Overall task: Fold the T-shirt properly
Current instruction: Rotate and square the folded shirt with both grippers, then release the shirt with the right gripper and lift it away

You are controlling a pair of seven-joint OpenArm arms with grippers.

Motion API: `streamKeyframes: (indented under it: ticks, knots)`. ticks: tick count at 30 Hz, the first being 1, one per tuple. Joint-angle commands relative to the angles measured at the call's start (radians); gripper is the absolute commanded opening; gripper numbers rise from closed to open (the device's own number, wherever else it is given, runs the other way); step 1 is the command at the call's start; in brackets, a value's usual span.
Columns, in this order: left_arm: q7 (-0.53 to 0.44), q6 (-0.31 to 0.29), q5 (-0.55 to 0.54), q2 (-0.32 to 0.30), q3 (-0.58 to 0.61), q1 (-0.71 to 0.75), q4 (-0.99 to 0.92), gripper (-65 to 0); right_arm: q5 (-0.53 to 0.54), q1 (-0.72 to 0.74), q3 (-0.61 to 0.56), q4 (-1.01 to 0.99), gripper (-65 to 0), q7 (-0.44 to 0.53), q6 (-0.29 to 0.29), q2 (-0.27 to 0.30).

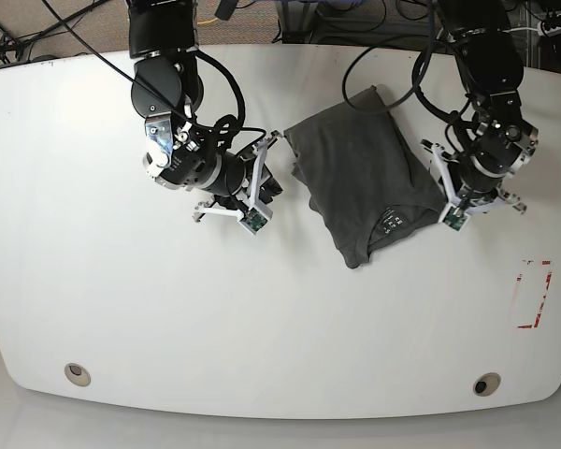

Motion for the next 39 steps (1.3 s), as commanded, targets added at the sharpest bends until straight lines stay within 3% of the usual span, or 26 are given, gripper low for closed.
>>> streamKeyframes:
  ticks: [1, 8, 14, 19, 26, 30, 36, 39]
  knots:
    - [-0.004, 0.003, 0.007, 0.023, -0.093, -0.003, 0.018, -58.1, 0.019, 0.015, -0.002, -0.024, -54.5, 0.022, 0.006, -0.007]
    - [-0.004, 0.003, 0.007, 0.060, -0.231, -0.001, 0.020, -58.1, 0.019, -0.017, -0.072, -0.089, -54.7, 0.050, 0.006, -0.050]
    - [-0.004, 0.003, 0.007, 0.066, -0.231, 0.002, 0.021, -58.1, 0.019, -0.031, -0.232, -0.090, -54.7, 0.064, 0.005, -0.113]
    - [-0.004, 0.003, 0.007, 0.089, -0.163, 0.002, 0.021, -58.1, 0.019, -0.029, -0.270, -0.083, -54.7, 0.065, 0.005, -0.146]
    - [-0.006, 0.003, 0.011, 0.135, -0.082, -0.003, 0.020, -58.1, 0.028, -0.034, -0.181, -0.009, -54.7, 0.064, 0.005, -0.139]
    - [-0.012, 0.003, 0.011, 0.151, -0.054, -0.001, 0.009, -58.1, 0.030, -0.049, -0.163, 0.011, -54.7, 0.062, 0.005, -0.079]
    - [-0.141, 0.003, 0.011, 0.157, 0.018, 0.005, -0.086, -57.8, 0.030, -0.063, -0.160, 0.014, -54.9, 0.062, 0.005, -0.053]
    - [-0.145, 0.003, 0.013, 0.157, 0.027, 0.003, -0.149, -53.1, 0.030, -0.087, -0.157, 0.023, -54.9, 0.065, 0.005, -0.053]
